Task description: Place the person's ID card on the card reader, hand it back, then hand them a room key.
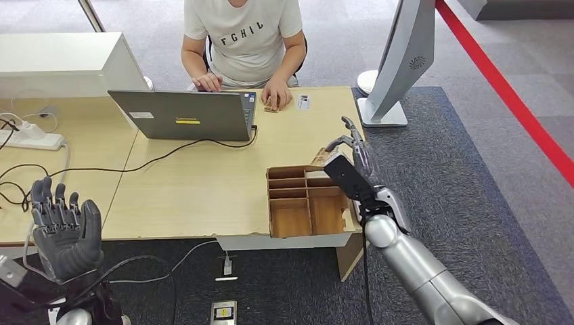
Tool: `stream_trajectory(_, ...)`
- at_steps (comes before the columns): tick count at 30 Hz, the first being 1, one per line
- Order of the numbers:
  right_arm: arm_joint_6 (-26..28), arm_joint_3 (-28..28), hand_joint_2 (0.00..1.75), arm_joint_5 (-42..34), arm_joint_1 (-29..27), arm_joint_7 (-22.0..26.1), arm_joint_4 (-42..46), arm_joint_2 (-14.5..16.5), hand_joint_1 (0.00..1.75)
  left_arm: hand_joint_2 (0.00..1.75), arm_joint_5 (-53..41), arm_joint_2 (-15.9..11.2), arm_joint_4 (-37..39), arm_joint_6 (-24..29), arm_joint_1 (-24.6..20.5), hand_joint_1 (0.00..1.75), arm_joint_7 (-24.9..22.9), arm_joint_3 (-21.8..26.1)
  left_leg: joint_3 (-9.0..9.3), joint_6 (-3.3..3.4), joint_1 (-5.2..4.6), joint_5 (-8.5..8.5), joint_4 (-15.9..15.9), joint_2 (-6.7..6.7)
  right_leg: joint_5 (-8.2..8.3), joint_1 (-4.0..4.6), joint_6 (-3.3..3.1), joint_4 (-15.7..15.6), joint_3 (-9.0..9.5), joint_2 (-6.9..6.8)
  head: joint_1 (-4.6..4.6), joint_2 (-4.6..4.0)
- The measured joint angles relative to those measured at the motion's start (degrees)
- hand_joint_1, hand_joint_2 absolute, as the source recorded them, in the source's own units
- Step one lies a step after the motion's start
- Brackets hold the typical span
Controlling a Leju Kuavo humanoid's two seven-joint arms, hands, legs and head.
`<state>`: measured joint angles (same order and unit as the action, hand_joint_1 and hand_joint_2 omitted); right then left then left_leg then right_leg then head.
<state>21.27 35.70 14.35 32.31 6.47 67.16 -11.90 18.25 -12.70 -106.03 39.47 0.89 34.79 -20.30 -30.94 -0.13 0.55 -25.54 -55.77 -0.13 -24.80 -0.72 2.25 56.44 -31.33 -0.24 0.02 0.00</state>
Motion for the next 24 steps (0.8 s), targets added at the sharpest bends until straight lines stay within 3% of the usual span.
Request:
stream_trajectory(12, 1.42, -0.16, 1.75, -0.10, 1.20, 0.26, 4.38, -0.56, 1.75, 1.75, -0.53, 0.00, -0.11, 0.00, -0.21, 0.00, -0.19, 0.14, -0.01, 0.00, 0.00, 0.00, 0.00, 0.00, 0.00, 0.00, 0.00, 0.01, 0.01, 0.00, 0.01, 0.00)
stream_trajectory(24, 3.28, 0.69, 1.75, 0.80, 11.43, 0.68, -2.08, 2.91, 1.75, 1.75, 3.35, 0.61, 0.74, 0.00, -3.42, 0.00, 2.38, -0.65, -0.02, -0.02, 0.00, 0.02, 0.00, -0.01, 0.01, 0.00, 0.00, 0.05, 0.00, 0.00, -0.01, 0.00)
